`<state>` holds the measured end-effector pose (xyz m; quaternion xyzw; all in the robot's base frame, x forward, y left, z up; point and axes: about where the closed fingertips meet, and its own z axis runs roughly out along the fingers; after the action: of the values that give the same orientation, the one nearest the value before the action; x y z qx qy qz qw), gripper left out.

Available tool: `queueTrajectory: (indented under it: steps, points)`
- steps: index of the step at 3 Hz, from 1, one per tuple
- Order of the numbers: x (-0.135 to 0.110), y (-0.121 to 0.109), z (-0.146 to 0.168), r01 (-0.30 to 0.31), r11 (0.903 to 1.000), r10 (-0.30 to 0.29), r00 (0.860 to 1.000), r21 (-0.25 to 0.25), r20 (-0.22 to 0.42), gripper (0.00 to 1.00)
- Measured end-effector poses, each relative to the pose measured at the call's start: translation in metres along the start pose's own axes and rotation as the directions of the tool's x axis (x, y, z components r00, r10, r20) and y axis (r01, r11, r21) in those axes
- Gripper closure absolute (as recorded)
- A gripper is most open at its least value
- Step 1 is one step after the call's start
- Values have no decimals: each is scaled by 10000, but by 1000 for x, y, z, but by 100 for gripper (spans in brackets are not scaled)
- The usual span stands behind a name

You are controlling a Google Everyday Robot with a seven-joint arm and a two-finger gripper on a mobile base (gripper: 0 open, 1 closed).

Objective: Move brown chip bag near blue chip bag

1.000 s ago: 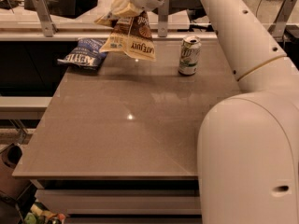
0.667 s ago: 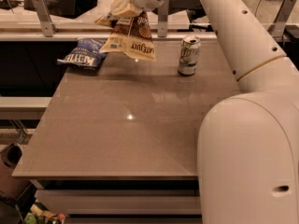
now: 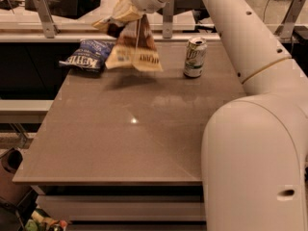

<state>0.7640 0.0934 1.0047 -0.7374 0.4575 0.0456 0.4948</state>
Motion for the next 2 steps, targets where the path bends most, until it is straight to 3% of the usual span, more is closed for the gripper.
queueTrajectory:
  steps: [1,2]
  points:
    - [-1,1,4,-4,10000,4,10000,-49,27,11]
    - [-1,3,7,-9,10000,10,10000,-93,49,0]
